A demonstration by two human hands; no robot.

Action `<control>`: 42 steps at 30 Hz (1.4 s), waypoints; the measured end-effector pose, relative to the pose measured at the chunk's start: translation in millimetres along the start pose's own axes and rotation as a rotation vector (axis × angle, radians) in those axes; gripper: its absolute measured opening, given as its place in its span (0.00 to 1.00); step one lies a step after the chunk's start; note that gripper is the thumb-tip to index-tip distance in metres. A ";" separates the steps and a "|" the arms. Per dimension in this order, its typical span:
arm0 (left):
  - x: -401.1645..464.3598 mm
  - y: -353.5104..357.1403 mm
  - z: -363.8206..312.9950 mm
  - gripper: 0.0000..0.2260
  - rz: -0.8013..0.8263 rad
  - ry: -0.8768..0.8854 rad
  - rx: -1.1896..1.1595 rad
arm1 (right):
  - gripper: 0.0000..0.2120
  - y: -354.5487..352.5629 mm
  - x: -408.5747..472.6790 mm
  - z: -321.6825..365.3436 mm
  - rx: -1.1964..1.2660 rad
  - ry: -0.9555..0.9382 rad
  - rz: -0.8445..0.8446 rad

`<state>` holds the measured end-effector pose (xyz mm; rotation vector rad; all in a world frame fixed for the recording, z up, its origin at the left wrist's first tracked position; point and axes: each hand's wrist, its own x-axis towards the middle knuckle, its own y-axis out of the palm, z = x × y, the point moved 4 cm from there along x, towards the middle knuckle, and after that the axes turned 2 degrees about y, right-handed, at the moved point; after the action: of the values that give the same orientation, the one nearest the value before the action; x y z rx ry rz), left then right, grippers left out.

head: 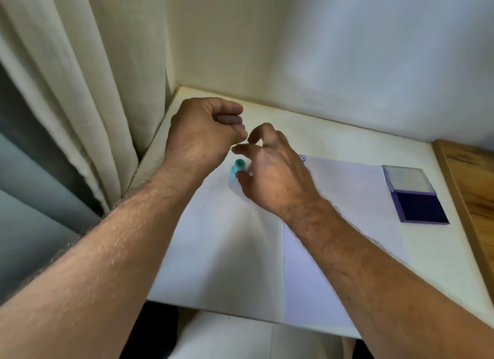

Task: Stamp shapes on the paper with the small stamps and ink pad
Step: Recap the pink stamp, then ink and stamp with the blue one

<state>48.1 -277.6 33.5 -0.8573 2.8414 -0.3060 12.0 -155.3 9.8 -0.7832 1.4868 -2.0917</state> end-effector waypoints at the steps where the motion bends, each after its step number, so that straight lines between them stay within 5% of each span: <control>1: 0.2 0.2 0.2 0.15 -0.002 0.001 0.003 | 0.18 -0.4 1.2 0.7 0.002 0.008 -0.008; 15: 0.0 1.6 0.8 0.16 0.008 0.007 0.017 | 0.10 -1.8 3.9 -1.1 0.110 0.092 0.002; 20: -9.0 4.4 -11.8 0.13 -0.008 0.094 0.003 | 0.09 -18.6 -5.3 -11.5 0.415 0.371 -0.118; 23: -17.3 7.2 -23.5 0.15 -0.003 0.185 -0.082 | 0.07 -33.3 -16.6 -20.3 0.871 0.662 -0.128; 29: -26.9 27.4 -25.1 0.12 0.214 0.232 -0.037 | 0.14 -50.3 -43.1 -47.8 1.223 1.057 -0.061; 42: -37.3 64.0 -20.0 0.16 0.512 0.237 0.076 | 0.17 -46.9 -90.3 -77.0 1.350 1.099 0.188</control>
<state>40.9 -201.6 40.9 -0.0641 3.1041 -0.4619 24.5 -28.6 17.8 1.0626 0.0860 -2.7062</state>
